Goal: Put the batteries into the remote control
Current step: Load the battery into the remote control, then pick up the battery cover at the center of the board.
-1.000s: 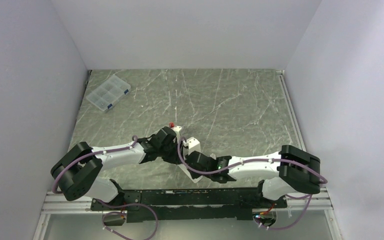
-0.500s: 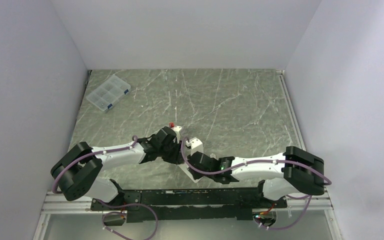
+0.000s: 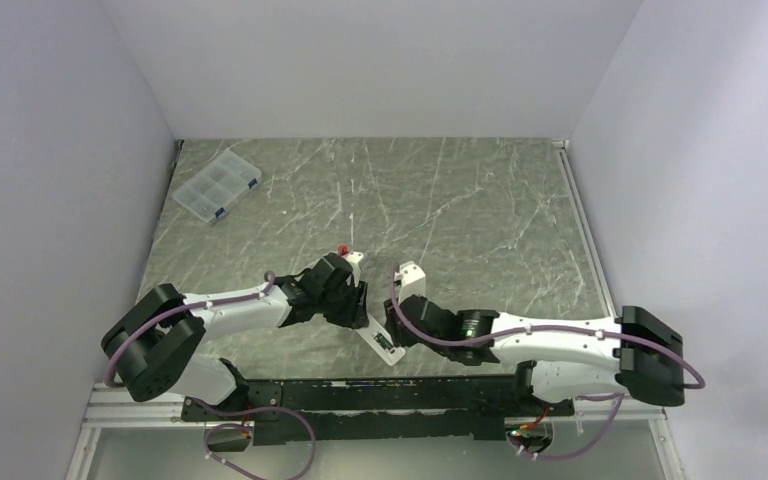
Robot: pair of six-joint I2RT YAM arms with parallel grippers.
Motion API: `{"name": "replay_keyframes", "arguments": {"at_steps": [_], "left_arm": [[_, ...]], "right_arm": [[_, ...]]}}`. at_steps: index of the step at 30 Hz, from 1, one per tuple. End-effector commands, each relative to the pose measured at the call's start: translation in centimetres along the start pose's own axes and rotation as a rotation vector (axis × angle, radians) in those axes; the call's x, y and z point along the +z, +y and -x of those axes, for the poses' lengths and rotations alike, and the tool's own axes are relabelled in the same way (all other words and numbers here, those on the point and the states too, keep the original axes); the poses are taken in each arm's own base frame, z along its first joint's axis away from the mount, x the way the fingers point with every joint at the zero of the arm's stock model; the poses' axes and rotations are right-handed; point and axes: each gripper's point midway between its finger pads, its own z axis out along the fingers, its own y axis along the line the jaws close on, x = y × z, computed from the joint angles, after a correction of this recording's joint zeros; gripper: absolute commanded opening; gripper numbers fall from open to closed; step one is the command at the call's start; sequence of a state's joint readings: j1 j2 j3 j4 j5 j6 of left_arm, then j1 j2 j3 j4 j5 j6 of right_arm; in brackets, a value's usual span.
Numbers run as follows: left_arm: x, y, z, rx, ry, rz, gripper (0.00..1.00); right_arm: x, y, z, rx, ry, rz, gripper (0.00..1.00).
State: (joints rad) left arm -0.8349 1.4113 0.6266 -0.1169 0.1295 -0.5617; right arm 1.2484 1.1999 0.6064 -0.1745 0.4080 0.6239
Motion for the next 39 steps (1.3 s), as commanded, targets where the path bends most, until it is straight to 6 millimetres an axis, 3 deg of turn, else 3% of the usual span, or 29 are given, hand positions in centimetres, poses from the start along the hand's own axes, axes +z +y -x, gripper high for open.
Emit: {"name": "replay_keyframes", "arguments": {"at_steps": [1,4,7,14,18,24,34,39], "left_arm": [[-0.1,3.2,-2.4,0.026,0.074,0.134,0.45],[-0.2,3.1,-2.2,0.029,0.07,0.133,0.47],[-0.3,2.9,-1.8,0.028,0.062,0.134,0.52],[-1.1,2.3,-0.8,0.021,0.043,0.133,0.65],[-2.4,1.2,0.5,0.018,0.003,0.102,0.75],[-4.9,-0.3,2.1,0.021,-0.054,0.064,0.8],[-8.0,-1.7,3.1,-0.006,-0.123,0.007,0.85],[-8.9,-1.8,2.9,-0.011,-0.131,-0.002,0.85]], "right_arm": [[-1.2,-1.7,2.1,0.047,-0.082,-0.04,0.44],[-1.9,-2.7,2.4,0.086,-0.116,-0.052,0.54],[-2.7,-4.4,2.5,0.171,-0.141,-0.115,0.75],[-3.3,-6.2,1.8,0.226,-0.115,-0.126,0.87],[-2.9,-7.8,0.6,0.26,-0.054,-0.153,0.87],[-2.2,-8.9,-0.5,0.221,0.009,-0.217,0.85],[0.2,-8.8,-1.2,0.191,0.082,-0.265,0.6],[1.4,-8.8,-1.0,0.19,0.088,-0.286,0.58]]}}
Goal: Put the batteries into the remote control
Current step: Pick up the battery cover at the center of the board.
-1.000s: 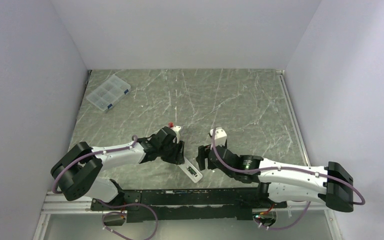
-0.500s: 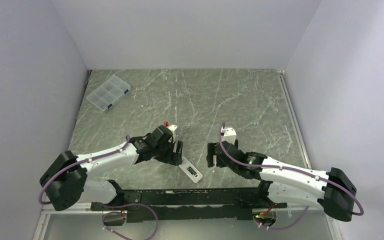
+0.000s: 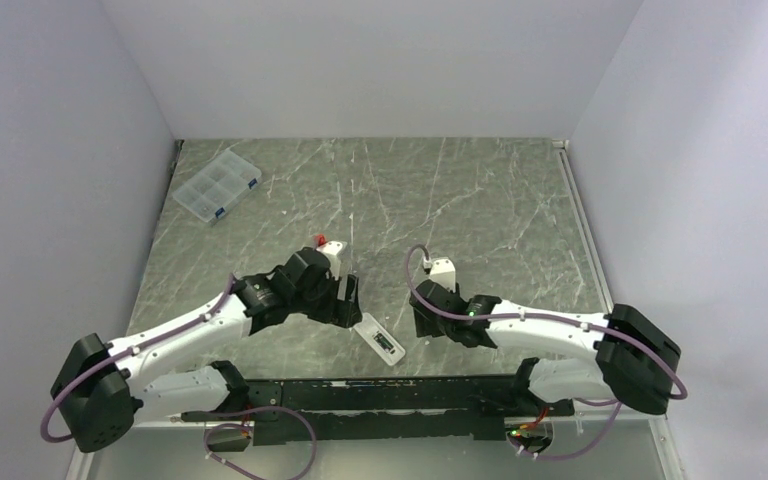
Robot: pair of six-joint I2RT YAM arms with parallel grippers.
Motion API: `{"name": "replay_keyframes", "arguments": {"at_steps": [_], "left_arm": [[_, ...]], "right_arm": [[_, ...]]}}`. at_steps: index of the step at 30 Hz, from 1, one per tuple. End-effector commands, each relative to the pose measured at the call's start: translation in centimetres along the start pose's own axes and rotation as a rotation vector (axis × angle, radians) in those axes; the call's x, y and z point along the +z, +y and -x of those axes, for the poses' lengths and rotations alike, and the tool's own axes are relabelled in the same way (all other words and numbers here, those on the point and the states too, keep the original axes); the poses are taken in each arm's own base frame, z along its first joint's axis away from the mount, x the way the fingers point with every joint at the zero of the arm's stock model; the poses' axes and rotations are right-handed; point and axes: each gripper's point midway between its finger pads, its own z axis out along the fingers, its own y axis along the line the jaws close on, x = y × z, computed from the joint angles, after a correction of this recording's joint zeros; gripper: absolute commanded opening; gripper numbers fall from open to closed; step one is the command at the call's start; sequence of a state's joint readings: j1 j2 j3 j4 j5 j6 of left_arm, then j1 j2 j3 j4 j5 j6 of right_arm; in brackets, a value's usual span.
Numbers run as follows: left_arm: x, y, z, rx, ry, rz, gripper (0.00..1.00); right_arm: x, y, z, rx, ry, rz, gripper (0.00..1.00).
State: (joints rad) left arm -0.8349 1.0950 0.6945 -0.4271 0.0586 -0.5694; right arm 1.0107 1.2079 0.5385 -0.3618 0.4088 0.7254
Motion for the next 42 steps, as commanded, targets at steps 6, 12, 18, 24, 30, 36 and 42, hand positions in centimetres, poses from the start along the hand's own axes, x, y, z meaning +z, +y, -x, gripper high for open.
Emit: {"name": "replay_keyframes", "arguments": {"at_steps": [6,12,18,24,30,36,42], "left_arm": [[-1.9,-0.8,0.8,-0.01,-0.039,-0.029,0.85],[-2.2,-0.6,0.6,-0.011,-0.046,-0.029,0.84],[-2.5,-0.6,0.7,-0.008,-0.053,-0.026,0.84],[-2.6,-0.6,0.8,-0.005,-0.058,-0.027,0.84],[-2.6,-1.0,0.9,-0.007,-0.053,-0.041,0.84],[-3.0,-3.1,1.0,-0.009,-0.028,-0.144,0.84],[-3.5,-5.4,1.4,-0.017,-0.023,-0.254,0.81]], "right_arm": [[1.3,1.7,2.9,0.023,-0.053,-0.01,0.54],[2.0,1.4,2.9,0.032,-0.048,-0.044,0.45],[2.6,1.0,2.6,0.041,-0.041,-0.066,0.4],[3.0,1.0,2.4,0.04,-0.029,-0.069,0.27],[2.4,1.2,3.0,0.052,-0.042,-0.055,0.17],[0.2,2.8,5.1,0.095,-0.086,0.04,0.16],[-2.3,4.9,7.0,0.152,-0.119,0.168,0.15]]}}
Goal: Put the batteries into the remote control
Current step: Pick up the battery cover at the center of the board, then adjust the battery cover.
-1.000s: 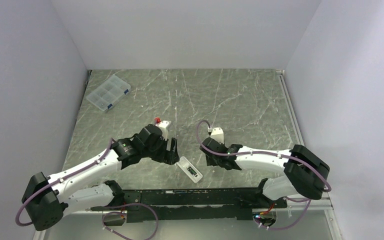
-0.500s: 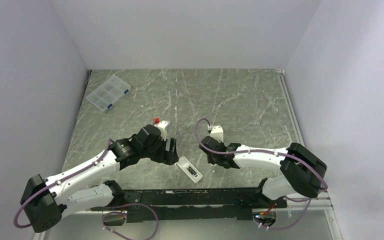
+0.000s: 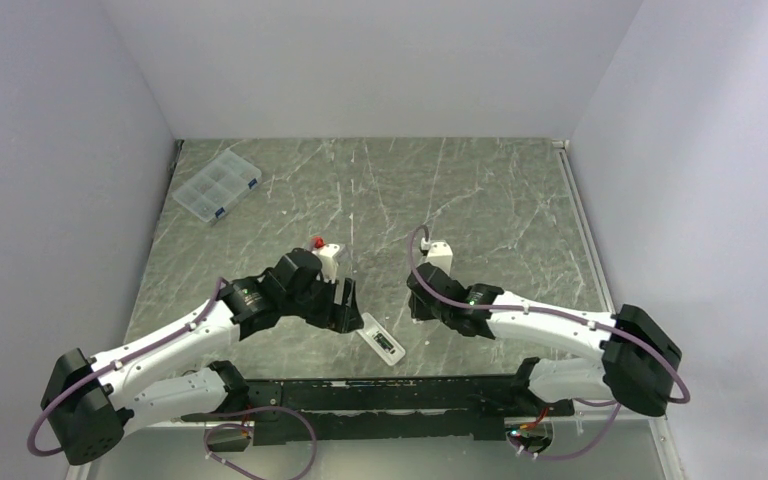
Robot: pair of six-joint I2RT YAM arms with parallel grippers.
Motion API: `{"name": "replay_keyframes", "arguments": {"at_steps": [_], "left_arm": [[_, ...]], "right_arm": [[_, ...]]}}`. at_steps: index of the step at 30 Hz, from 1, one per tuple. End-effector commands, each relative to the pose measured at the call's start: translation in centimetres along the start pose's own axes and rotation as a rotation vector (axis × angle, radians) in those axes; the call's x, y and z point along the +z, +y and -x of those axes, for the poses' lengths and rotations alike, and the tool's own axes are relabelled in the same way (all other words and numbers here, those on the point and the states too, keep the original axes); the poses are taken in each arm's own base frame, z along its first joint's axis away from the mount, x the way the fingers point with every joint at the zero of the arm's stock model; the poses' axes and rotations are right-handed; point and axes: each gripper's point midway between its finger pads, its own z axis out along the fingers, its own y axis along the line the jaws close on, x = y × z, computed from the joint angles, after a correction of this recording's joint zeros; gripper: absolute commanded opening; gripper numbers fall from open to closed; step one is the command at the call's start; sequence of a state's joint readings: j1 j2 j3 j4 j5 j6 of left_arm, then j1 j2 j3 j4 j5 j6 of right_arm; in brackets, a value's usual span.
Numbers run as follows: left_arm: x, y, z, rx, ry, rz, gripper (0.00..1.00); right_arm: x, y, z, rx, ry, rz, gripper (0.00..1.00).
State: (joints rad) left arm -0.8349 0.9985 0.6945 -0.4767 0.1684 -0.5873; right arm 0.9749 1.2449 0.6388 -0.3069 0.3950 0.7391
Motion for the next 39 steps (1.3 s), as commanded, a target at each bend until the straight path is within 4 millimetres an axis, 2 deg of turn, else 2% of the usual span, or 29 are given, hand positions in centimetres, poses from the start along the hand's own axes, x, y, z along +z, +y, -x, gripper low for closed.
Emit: {"name": "replay_keyframes", "arguments": {"at_steps": [1,6,13,19,25,33,35,39], "left_arm": [[-0.9,-4.0,2.0,-0.01,-0.041,-0.162,0.81],[-0.9,-6.1,2.2,-0.069,-0.056,-0.28,0.81],[0.4,-7.0,2.0,-0.145,-0.094,-0.335,0.78],[1.4,-7.6,1.6,-0.128,-0.085,-0.312,0.76],[2.1,-7.7,1.9,-0.139,-0.111,-0.289,0.72],[2.7,-6.5,2.5,-0.216,-0.176,-0.232,0.64],[2.5,-6.8,3.3,-0.226,-0.216,-0.248,0.62],[2.7,-6.8,3.6,-0.228,-0.225,-0.241,0.57]], "right_arm": [[-2.1,3.1,2.7,0.08,-0.04,0.134,0.15],[-3.3,5.3,3.5,0.144,-0.04,0.25,0.15],[-5.1,7.4,4.9,0.229,-0.063,0.359,0.15],[-5.8,8.4,6.1,0.275,-0.078,0.4,0.16],[-6.4,9.3,6.6,0.308,-0.078,0.44,0.16],[-6.9,9.7,6.9,0.347,-0.078,0.47,0.15],[-7.0,9.7,7.0,0.354,-0.078,0.474,0.15],[-7.3,9.8,7.1,0.371,-0.084,0.484,0.14]]}}
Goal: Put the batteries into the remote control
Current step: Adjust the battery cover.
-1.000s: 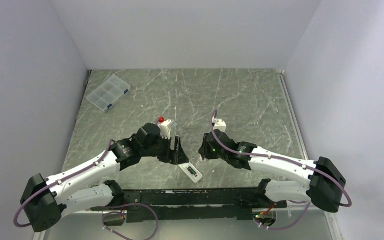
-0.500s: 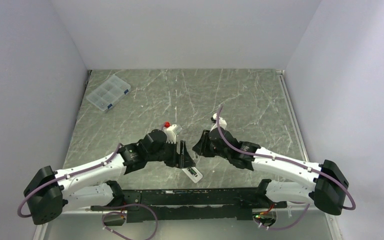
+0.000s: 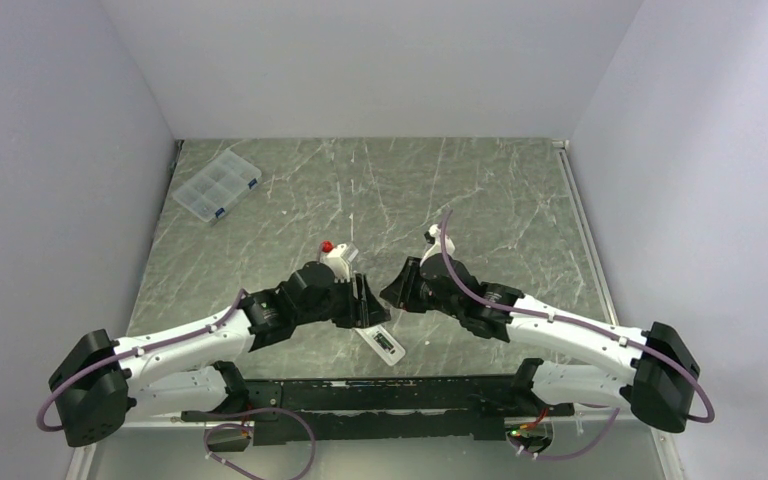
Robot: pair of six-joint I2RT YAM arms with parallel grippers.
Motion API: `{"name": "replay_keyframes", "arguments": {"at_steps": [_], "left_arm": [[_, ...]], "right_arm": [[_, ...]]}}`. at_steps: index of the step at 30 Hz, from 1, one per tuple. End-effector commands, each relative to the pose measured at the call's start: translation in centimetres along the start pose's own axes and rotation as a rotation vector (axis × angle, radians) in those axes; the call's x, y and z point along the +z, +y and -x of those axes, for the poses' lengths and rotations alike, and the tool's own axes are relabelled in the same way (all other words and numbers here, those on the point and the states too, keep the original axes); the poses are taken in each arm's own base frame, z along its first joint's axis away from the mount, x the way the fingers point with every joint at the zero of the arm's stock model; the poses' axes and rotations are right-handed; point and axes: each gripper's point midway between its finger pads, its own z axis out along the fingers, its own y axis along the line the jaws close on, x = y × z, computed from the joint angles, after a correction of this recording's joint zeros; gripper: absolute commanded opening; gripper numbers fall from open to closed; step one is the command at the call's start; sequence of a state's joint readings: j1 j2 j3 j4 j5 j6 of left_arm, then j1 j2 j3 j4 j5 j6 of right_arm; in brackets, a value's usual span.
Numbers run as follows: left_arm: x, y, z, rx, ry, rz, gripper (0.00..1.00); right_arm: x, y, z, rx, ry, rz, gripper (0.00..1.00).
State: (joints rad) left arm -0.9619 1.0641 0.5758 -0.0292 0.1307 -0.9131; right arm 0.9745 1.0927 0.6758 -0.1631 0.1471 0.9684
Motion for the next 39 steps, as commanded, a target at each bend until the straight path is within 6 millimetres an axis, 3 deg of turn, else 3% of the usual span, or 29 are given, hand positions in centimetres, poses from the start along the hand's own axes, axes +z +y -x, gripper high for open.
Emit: {"name": "replay_keyframes", "arguments": {"at_steps": [1,7,16,20,24,28,30,35,39], "left_arm": [[0.2,-1.2,1.8,-0.014,-0.08,-0.03,0.56],[0.5,-1.5,2.1,-0.034,-0.098,-0.048,0.51],[1.0,-2.4,2.1,-0.043,-0.088,-0.092,0.33],[1.1,-2.7,2.0,-0.05,-0.079,-0.107,0.23],[1.2,-2.9,1.9,-0.06,-0.073,-0.117,0.0],[1.1,-2.9,2.0,-0.062,-0.079,-0.119,0.0],[1.0,-2.9,2.1,-0.059,-0.084,-0.116,0.0],[0.7,-2.7,2.1,-0.042,-0.085,-0.107,0.0],[0.7,-3.1,1.8,-0.014,-0.059,-0.122,0.0]], "right_arm": [[-1.0,2.7,2.0,0.05,-0.057,0.09,0.14],[-1.3,2.9,2.1,0.07,-0.068,0.107,0.13],[-1.5,2.5,2.1,0.08,-0.079,0.102,0.12],[-1.5,2.3,2.0,0.083,-0.081,0.1,0.12],[-1.5,2.0,1.9,0.083,-0.082,0.093,0.11],[-1.6,1.8,1.9,0.079,-0.083,0.087,0.12],[-1.8,1.7,1.9,0.076,-0.086,0.088,0.18],[-2.6,1.6,2.5,0.042,-0.11,0.088,0.48],[-3.3,1.5,2.9,0.004,-0.123,0.084,0.63]]}}
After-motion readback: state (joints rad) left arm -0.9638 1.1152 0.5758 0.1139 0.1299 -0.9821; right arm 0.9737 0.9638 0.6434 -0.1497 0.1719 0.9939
